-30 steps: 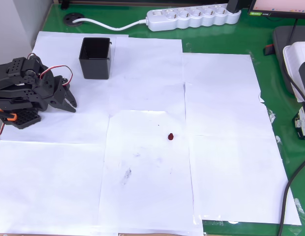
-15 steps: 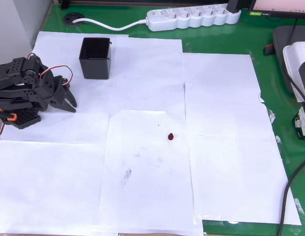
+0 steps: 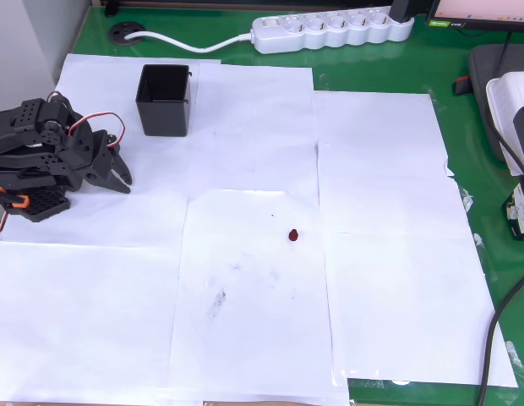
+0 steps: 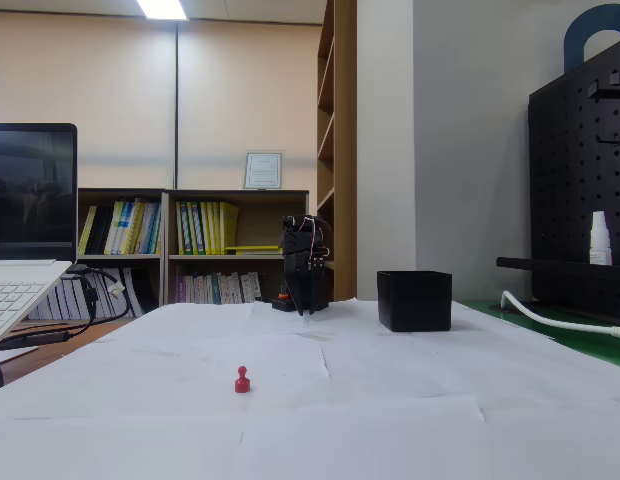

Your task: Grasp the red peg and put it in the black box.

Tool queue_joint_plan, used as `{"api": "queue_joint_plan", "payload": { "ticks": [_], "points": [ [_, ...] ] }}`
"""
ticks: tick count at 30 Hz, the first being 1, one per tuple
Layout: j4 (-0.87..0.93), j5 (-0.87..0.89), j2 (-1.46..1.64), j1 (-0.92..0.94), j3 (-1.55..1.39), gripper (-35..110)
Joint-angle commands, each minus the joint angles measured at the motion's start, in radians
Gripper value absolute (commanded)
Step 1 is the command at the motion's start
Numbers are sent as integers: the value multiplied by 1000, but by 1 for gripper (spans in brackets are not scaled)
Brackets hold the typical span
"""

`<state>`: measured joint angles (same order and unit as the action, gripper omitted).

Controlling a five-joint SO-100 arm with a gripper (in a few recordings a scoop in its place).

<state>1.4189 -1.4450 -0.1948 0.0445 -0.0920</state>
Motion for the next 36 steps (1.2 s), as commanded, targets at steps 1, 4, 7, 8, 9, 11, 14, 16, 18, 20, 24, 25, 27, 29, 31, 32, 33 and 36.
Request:
{"api": "queue_joint_plan", "payload": {
  "ticks": [1,4,7,8,9,11,14,16,18,20,24,25,27,29,31,32,33,36],
  "points": [
    [67,9,-5,6,-12,1],
    [69,-3,-5,6,-12,1],
    [71,-20,-5,11,-12,1],
    [74,-67,-5,28,-12,1],
    [60,-87,20,48,-12,1],
    [2,-101,135,80,-12,1],
    [-120,-244,295,169,-12,1],
    [-207,-310,348,216,-12,1],
    [-341,-374,377,216,-14,1],
    [-502,-370,402,216,-14,4],
    [-752,-298,433,196,-14,4],
    [-819,-259,449,196,-14,4],
    [-893,-262,468,190,-14,2],
    [-994,-262,505,181,-14,2],
    [-1138,-235,577,176,-15,2],
    [-1233,-233,635,181,-18,2],
    [-1324,-229,692,186,-18,1],
    [-1555,-164,824,206,-23,0]
  ]
}}
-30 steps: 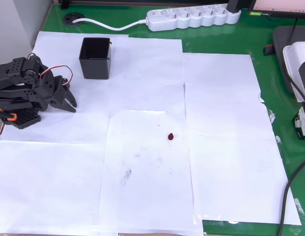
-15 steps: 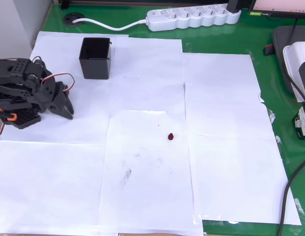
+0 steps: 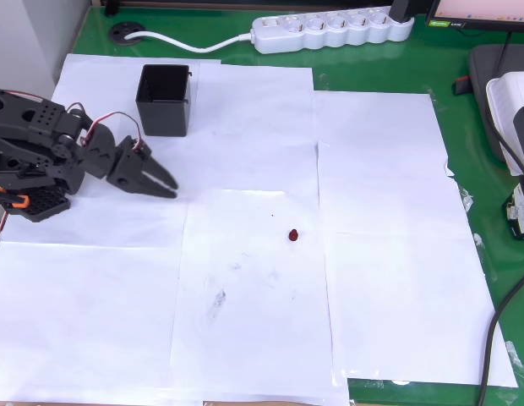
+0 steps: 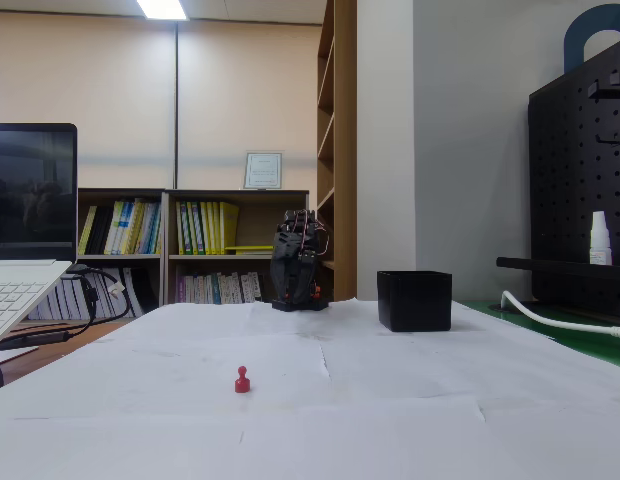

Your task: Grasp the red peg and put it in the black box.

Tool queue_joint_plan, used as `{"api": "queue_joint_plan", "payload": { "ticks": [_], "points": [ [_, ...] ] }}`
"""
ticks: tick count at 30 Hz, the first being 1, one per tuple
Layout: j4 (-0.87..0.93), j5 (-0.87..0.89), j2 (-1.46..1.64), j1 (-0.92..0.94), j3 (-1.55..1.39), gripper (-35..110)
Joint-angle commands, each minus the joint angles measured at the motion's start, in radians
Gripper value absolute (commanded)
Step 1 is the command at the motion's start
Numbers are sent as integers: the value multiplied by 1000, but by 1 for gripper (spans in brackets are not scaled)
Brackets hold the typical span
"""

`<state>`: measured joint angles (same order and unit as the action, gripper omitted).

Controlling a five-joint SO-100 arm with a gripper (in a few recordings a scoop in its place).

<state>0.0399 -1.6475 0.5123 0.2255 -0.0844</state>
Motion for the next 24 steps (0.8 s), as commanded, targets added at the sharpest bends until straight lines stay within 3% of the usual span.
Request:
{"api": "queue_joint_plan", "payload": {
  "ticks": [1,5,10,24],
  "points": [
    [-259,49,173,26,-31,0],
    [-525,55,431,48,-34,0],
    [-715,64,681,63,-58,0],
    [-790,123,1204,72,-459,0]
  ]
}}
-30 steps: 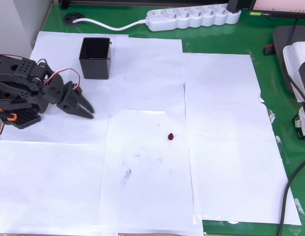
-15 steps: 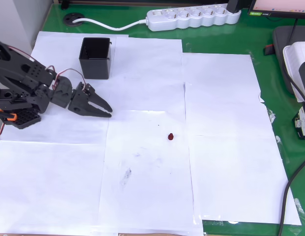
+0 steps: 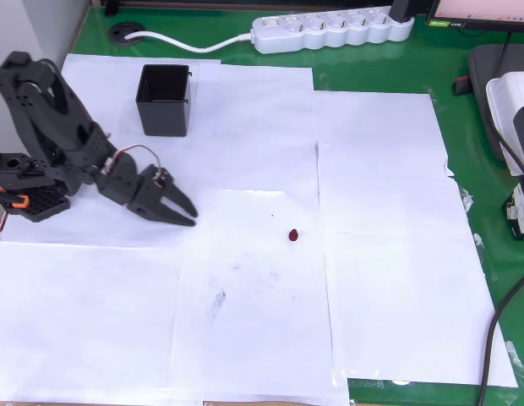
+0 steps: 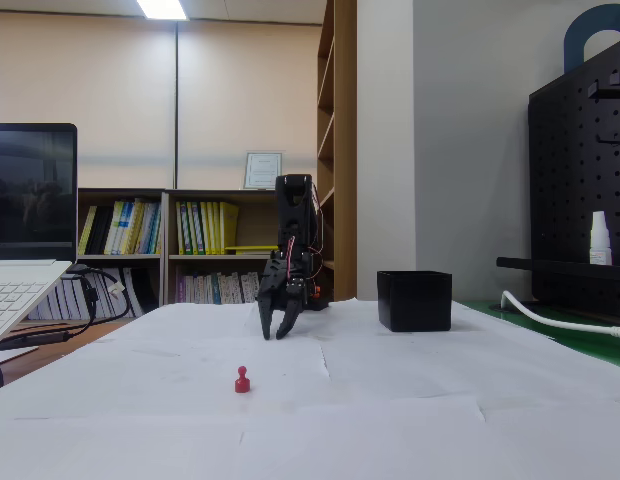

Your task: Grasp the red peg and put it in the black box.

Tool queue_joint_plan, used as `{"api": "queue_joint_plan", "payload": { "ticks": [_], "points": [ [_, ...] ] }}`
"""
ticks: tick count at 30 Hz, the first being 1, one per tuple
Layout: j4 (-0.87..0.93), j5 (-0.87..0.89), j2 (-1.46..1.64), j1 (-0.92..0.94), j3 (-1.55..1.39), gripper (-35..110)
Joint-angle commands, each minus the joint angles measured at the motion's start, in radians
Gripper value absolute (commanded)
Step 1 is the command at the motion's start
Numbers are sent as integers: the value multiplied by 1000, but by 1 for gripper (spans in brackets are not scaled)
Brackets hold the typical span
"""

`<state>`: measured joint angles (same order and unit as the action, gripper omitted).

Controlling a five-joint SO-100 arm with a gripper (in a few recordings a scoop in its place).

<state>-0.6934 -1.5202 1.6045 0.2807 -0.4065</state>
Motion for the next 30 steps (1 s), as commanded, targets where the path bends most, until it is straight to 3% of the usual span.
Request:
{"api": "queue_joint_plan", "payload": {
  "ticks": [1,7,10,15,21,30],
  "points": [
    [-86,-5,152,18,-164,0],
    [-143,-31,295,44,-282,0],
    [-172,-29,371,66,-354,11],
    [-202,-32,466,84,-448,15],
    [-212,-31,525,106,-511,32],
    [-253,-26,604,84,-595,45]
  ]
}}
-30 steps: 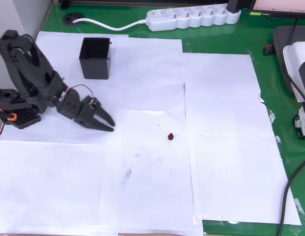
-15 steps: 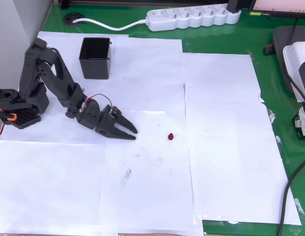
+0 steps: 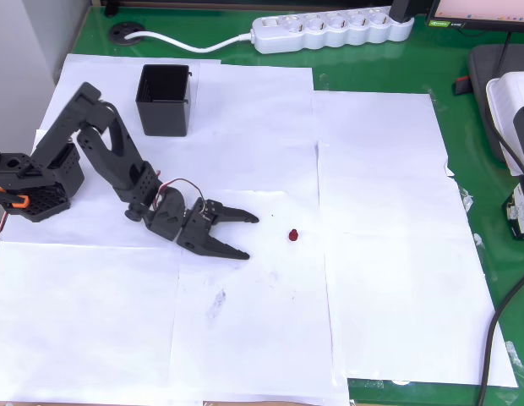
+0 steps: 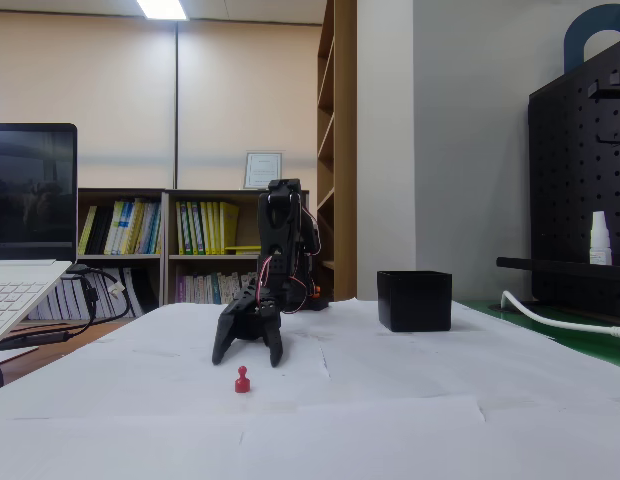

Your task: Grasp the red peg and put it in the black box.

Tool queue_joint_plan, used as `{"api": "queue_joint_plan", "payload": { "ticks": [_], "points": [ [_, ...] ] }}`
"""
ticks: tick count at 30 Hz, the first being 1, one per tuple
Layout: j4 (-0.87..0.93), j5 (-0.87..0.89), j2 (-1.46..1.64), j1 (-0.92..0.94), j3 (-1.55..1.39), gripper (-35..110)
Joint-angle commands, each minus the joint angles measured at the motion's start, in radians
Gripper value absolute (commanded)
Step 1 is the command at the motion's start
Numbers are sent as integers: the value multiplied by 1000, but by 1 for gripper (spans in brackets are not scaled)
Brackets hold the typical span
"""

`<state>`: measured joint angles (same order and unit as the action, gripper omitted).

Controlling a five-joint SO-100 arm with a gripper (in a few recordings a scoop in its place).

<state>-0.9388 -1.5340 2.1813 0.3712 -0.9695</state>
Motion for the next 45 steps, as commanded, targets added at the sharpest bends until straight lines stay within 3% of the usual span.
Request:
{"api": "queue_joint_plan", "payload": {
  "ticks": [1,4,23,45],
  "points": [
    [-8,-12,31,-15,-40,47],
    [-5,-14,32,-38,-57,56],
    [37,6,222,-133,-383,56],
    [38,-12,276,-150,-445,56]
  ]
}}
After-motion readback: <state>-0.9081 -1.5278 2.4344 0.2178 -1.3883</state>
